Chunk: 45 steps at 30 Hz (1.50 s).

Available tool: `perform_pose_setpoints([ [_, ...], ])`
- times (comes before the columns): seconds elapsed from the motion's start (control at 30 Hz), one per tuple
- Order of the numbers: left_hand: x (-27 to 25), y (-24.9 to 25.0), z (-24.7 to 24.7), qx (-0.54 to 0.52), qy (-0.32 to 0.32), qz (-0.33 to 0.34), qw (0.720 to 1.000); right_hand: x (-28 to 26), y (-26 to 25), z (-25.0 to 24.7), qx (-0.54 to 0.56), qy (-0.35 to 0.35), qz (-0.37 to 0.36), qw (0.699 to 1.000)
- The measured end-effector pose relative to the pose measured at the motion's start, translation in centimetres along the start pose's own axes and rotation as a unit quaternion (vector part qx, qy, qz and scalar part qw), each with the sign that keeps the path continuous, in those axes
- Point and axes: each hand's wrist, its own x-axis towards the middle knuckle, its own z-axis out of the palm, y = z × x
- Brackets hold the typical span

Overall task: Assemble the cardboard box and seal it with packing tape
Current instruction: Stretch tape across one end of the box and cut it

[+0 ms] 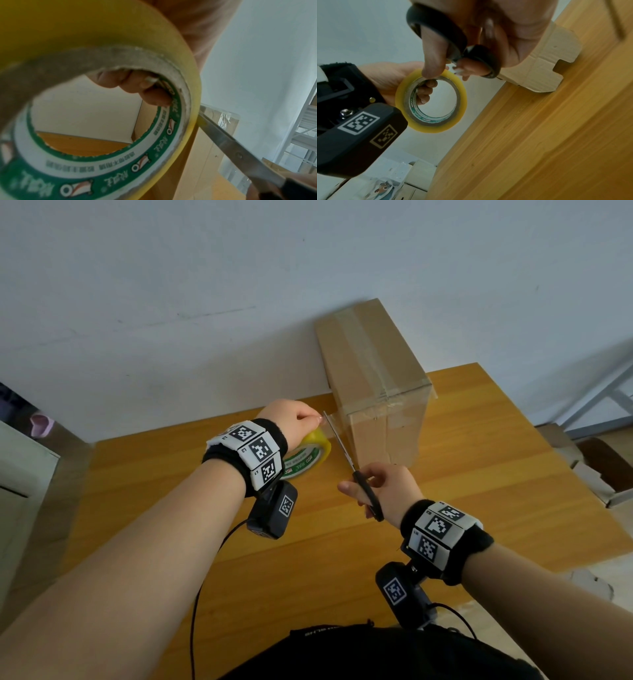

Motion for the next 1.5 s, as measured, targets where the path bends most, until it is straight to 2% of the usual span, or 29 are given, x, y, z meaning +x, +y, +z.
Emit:
perform_pose_setpoints([
  [0.2,-0.3,0.0,0.0,0.003,-0.001,0.006,1.0,0.4,0.5,-0.2,-0.047,0.021,0.012,0.999],
  [0.3,-0.6,-0.1,0.0,0.009,-0.01,0.016,1.0,1.0,1.2,-0.7,-0.122,0.028,0.02,0.992],
  [0.37,-0.8,-0.2,0.1,0.004,-0.01,0.018,1.0,1.5,1.5,-1.0,-0.217,0.004,0.025,0.976],
  [0.5,-1.3,-0.5,0.2,-0.009,-0.009,0.016,1.0,2.3,2.6,-0.6,-0.379,-0.052,0.06,0.922],
  [0.7,-2.3,-1.2,1.0,-0.035,-0.007,0.037,0.999,4.0,5.1,0.3,-0.481,-0.097,0.106,0.865],
  [0.9,-2.7,-1.9,2.3,-0.053,-0.016,0.029,0.998,4.4,6.5,1.1,-0.467,-0.077,0.101,0.875],
  [1.03,-2.8,-2.0,2.9,-0.053,-0.019,0.031,0.998,4.1,6.8,1.8,-0.481,-0.069,0.089,0.869],
  [1.13,-2.7,-1.9,3.3,-0.046,-0.021,0.036,0.998,3.8,5.5,1.7,-0.474,-0.056,0.07,0.876],
  [1.2,-2.6,-1.8,3.4,-0.041,-0.02,0.035,0.998,3.6,4.1,1.4,-0.45,-0.044,0.024,0.892],
  [1.27,-2.5,-1.6,3.6,-0.037,-0.015,0.033,0.999,3.2,2.5,0.9,-0.332,0.003,-0.049,0.942],
  [1.3,-2.4,-1.6,3.7,-0.029,-0.014,0.032,0.999,2.9,1.8,0.8,-0.232,0.039,-0.076,0.969],
  [1.33,-2.3,-1.5,3.8,-0.017,-0.013,0.031,0.999,2.7,1.0,0.8,-0.134,0.071,-0.098,0.984],
  [1.4,-2.2,-1.3,3.9,0.004,-0.013,0.025,1.0,2.6,-0.2,0.9,-0.014,0.086,-0.115,0.99],
  [1.5,-2.0,-1.1,3.9,0.019,-0.01,0.027,0.999,3.1,-0.6,1.0,0.01,0.09,-0.122,0.988],
])
